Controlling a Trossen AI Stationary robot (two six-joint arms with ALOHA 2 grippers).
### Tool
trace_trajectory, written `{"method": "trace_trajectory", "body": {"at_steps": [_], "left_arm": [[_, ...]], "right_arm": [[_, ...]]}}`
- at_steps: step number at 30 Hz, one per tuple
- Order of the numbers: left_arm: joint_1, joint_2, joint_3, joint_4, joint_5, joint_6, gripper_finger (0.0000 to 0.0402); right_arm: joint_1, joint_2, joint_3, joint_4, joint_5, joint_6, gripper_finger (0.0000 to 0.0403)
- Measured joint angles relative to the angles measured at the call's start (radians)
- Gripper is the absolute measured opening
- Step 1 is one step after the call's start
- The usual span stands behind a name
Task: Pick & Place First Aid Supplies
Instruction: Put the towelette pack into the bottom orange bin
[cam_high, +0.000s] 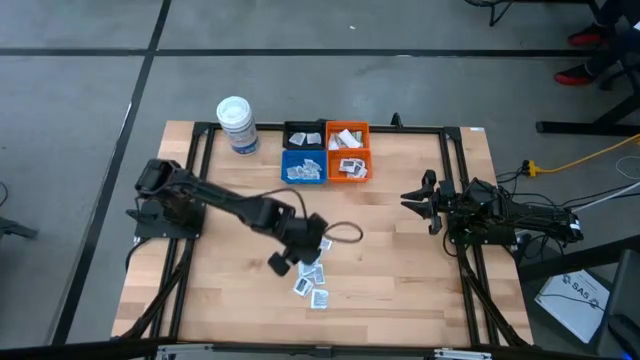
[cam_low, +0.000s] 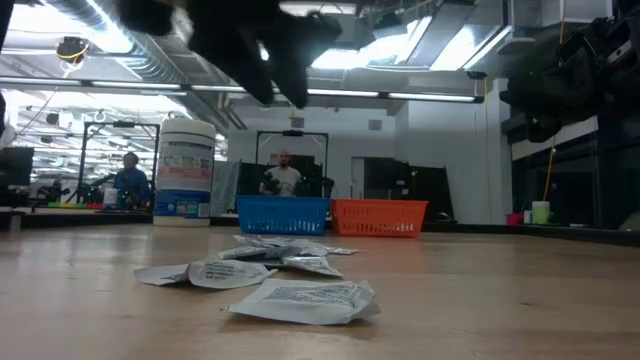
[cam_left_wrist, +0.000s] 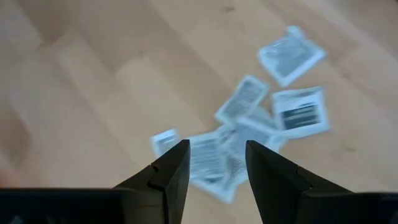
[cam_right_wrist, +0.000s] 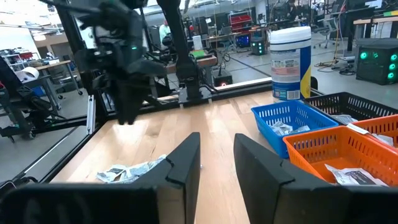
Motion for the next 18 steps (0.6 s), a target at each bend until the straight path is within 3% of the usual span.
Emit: {"method": "trace_trajectory", "body": {"at_steps": [9, 18], "left_arm": [[-0.165, 0.0, 0.0, -0.008, -0.023, -0.04, 0.0149], [-0.244, 0.027, 0.0, 0.008, -0.024, -0.079, 0.0146]], "right_arm": [[0.0, 0.0, 0.0, 0.0, 0.0, 0.0, 0.01], [0.0, 0.0, 0.0, 0.0, 0.0, 0.0, 0.01]]}}
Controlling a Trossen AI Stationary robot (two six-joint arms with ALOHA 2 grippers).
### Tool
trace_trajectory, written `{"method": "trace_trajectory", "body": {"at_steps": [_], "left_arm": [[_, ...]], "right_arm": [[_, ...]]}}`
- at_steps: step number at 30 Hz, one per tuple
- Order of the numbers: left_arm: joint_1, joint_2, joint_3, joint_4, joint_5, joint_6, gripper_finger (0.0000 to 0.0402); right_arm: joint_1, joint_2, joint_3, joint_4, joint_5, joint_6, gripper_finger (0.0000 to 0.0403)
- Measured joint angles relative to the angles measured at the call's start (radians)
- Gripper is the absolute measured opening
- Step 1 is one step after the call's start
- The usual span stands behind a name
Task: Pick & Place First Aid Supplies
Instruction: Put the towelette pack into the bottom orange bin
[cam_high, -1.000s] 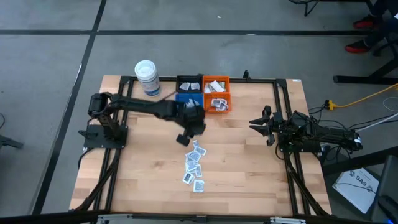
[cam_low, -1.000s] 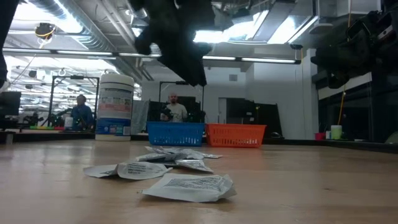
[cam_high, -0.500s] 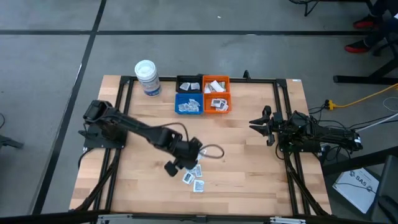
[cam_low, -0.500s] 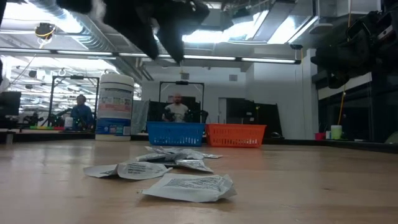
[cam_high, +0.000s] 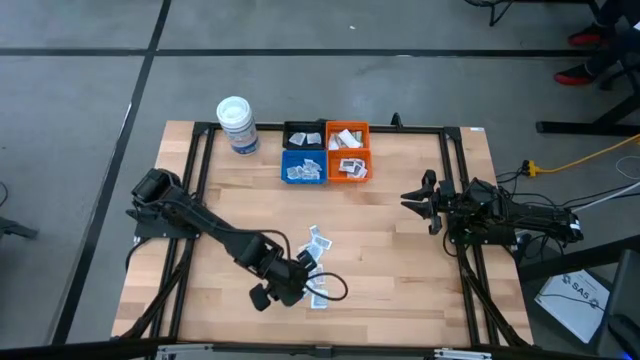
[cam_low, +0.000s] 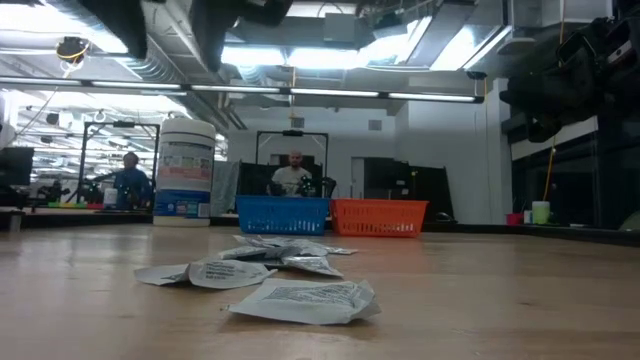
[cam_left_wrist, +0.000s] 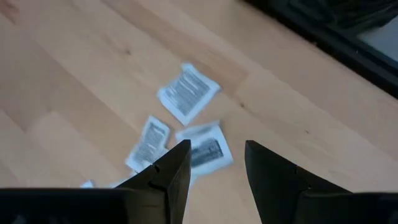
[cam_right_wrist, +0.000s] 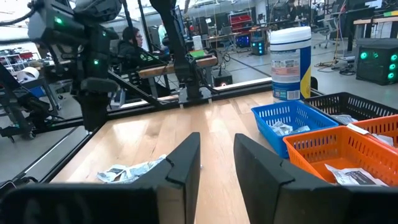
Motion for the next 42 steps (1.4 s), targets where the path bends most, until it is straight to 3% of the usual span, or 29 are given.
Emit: {"method": "trace_trajectory", "body": {"at_steps": [11, 19, 42], "left_arm": [[-0.003, 0.093, 0.0, 0.07, -0.032, -0.119, 0.0144], [-0.003, 0.172, 0.0, 0.093, -0.032, -0.024, 0.0143], [-0.001, 0.277, 0.003, 0.115, 0.012, -0.082, 0.0143]], "right_arm": [[0.0, 0.0, 0.0, 0.0, 0.0, 0.0, 0.01], [0.0, 0.0, 0.0, 0.0, 0.0, 0.0, 0.01], [0.0, 0.0, 0.0, 0.0, 0.0, 0.0, 0.01]]}}
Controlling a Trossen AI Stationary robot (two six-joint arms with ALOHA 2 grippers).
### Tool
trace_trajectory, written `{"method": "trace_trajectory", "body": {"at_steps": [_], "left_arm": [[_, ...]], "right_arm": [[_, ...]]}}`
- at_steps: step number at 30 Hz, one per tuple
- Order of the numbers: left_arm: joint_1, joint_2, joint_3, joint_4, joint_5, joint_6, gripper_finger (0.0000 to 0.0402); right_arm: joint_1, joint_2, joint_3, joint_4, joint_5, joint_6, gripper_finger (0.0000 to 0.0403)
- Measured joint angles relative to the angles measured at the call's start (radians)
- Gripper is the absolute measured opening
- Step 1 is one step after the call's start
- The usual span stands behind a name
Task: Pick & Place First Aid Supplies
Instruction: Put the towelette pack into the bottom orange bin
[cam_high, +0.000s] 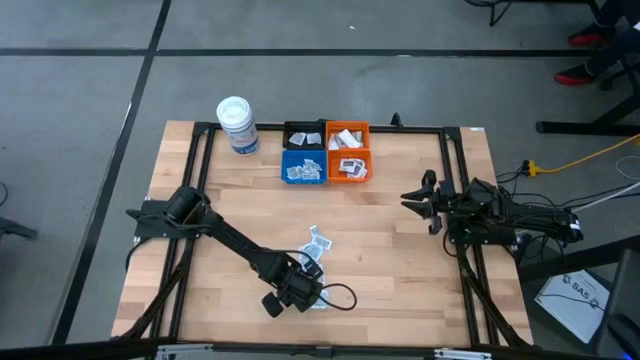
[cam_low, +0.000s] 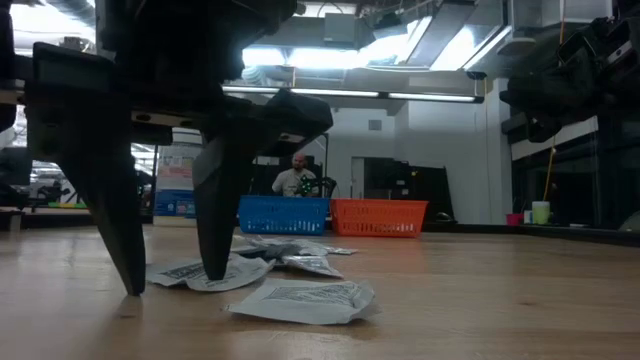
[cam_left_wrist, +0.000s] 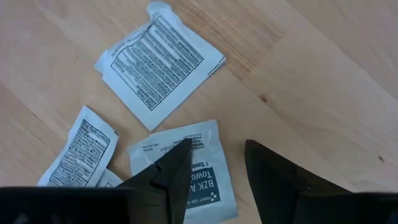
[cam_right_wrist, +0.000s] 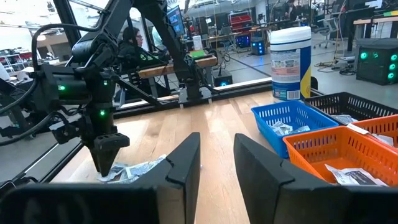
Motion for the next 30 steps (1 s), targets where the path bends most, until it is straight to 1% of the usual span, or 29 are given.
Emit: {"method": "trace_trajectory", "body": {"at_steps": [5, 16, 26, 28, 30], "left_arm": [[0.001, 0.001, 0.0, 0.003, 0.023, -0.074, 0.0143], [0.001, 0.002, -0.001, 0.006, 0.029, -0.223, 0.0143], [0.0, 0.002, -0.016, 0.015, 0.004, -0.341, 0.0143], [0.001, 0.002, -0.016, 0.017, -0.014, -0.375, 0.0138], [0.003, 0.002, -0.017, 0.02, -0.021, -0.411, 0.0126]], "right_arm": [[0.0, 0.0, 0.0, 0.0, 0.0, 0.0, 0.01], [0.0, 0.0, 0.0, 0.0, 0.0, 0.0, 0.01], [0.0, 0.0, 0.0, 0.0, 0.0, 0.0, 0.01], [0.0, 0.0, 0.0, 0.0, 0.0, 0.0, 0.01], [0.0, 0.0, 0.0, 0.0, 0.0, 0.0, 0.01]]}}
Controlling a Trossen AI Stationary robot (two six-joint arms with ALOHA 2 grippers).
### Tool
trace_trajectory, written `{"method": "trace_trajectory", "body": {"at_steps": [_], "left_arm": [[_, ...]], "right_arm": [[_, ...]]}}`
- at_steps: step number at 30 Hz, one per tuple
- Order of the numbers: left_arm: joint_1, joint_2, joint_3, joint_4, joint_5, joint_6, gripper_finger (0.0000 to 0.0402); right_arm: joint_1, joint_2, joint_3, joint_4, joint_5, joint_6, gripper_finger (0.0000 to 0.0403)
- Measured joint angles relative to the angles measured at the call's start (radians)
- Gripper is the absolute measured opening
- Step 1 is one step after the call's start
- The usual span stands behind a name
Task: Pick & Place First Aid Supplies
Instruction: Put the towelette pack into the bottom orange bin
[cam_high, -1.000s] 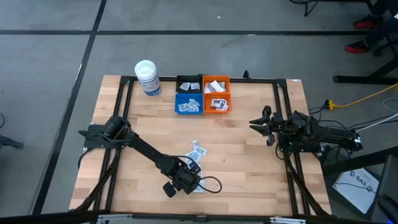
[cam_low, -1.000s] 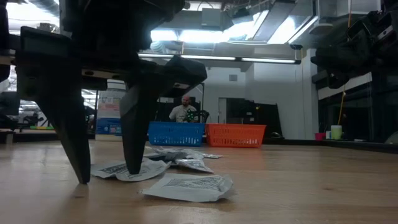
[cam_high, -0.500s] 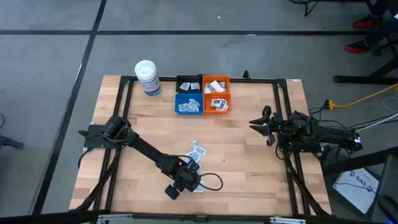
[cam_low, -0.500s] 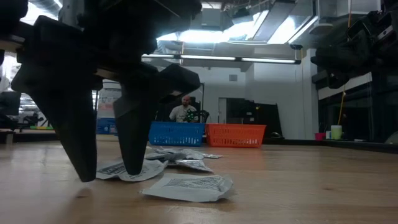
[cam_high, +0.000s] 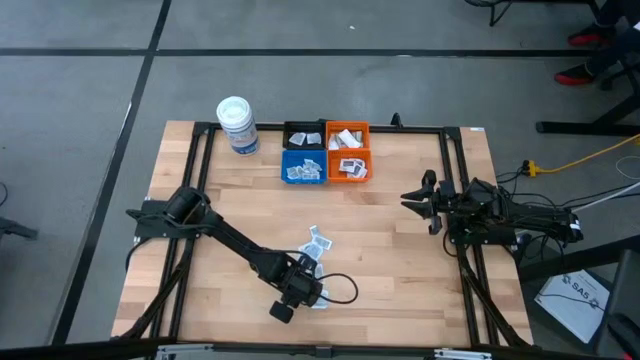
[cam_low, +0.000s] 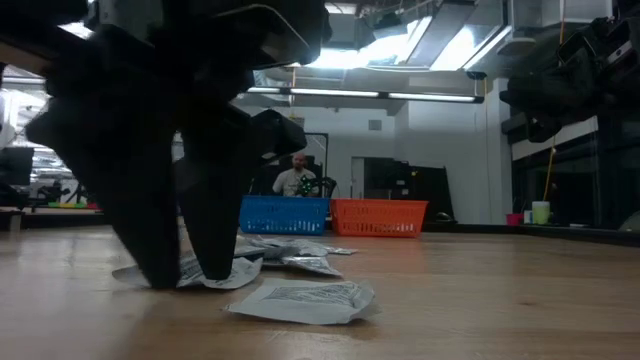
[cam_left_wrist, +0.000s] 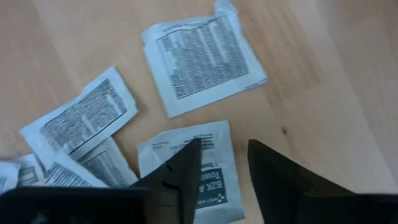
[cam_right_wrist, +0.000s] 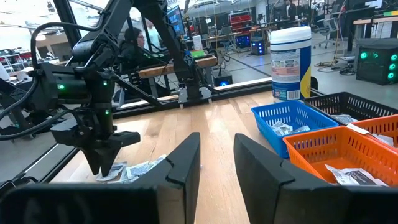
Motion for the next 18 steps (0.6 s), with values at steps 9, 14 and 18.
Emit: {"method": "trace_trajectory", "body": {"at_steps": [9, 14, 18], "left_arm": [[0.004, 0.0, -0.001, 0.021, -0.052, -0.056, 0.0008], [0.019, -0.006, 0.015, 0.008, -0.048, -0.054, 0.0002], [0.046, -0.016, 0.038, -0.015, -0.053, -0.01, 0.0002]], "right_arm": [[0.0, 0.0, 0.0, 0.0, 0.0, 0.0, 0.01], [0.0, 0.0, 0.0, 0.0, 0.0, 0.0, 0.01], [0.0, 0.0, 0.0, 0.0, 0.0, 0.0, 0.01]]}}
